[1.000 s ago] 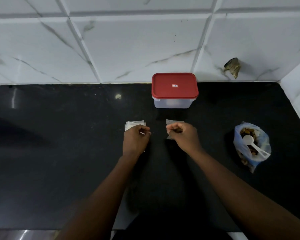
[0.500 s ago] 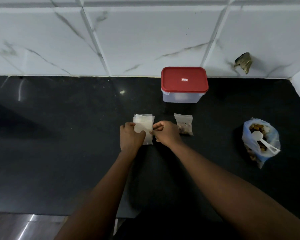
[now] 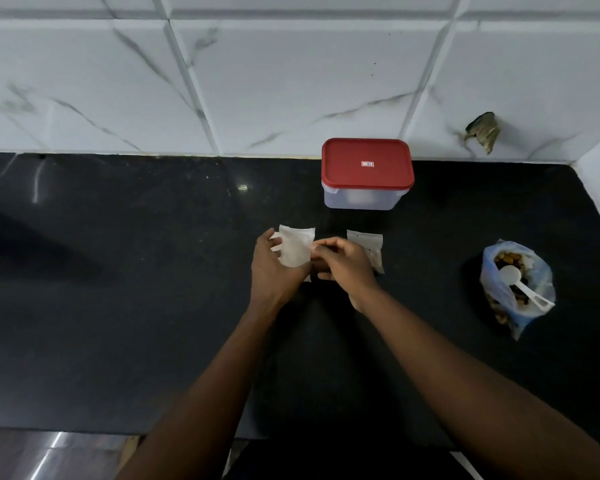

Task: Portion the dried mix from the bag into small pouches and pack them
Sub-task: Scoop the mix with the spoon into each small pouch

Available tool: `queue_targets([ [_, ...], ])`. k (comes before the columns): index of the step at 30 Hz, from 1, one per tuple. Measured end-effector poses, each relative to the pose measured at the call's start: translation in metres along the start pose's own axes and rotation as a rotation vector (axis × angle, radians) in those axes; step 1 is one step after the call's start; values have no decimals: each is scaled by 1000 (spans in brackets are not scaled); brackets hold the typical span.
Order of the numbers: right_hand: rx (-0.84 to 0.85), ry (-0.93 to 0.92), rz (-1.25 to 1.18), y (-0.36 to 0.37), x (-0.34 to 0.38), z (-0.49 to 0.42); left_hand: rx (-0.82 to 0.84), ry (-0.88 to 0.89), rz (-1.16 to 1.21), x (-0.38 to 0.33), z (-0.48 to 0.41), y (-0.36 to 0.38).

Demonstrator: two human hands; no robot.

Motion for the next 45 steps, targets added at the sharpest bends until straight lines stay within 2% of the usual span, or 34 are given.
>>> queue_targets([
  [6,77,-59,54,-39,1,26,107,122,58,-21,12,33],
  [16,-66,-56,23,-121,-12,48,380,292,-33,-43,42,99],
  [21,-5,-21,-75,-150,-16,55,477,327,-21,-55,54,124],
  [26,98,37,-228,-165,-21,64,486,349,-45,-62,63,142],
  [33,191,121,-340,-183,-31,67,510,321,39,-70,72,160],
  [35,148,86,-326,-190,-31,69,508,322,58,-71,74,164],
  [40,-98,-58,-124,-210,-24,72,497,371,90,-77,81,173],
  [45,-34,-54,-112,-219,-29,70,532,392,26,-81,85,185],
])
Point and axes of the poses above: each hand's wrist, its own z-axis away from the middle knuckle, its own y-axis out of the palm, x = y × z, the point moved 5 cm from there along -z, towards the middle knuckle, and after that the axes turned 8 degrees about z, right-handed, at the moved point
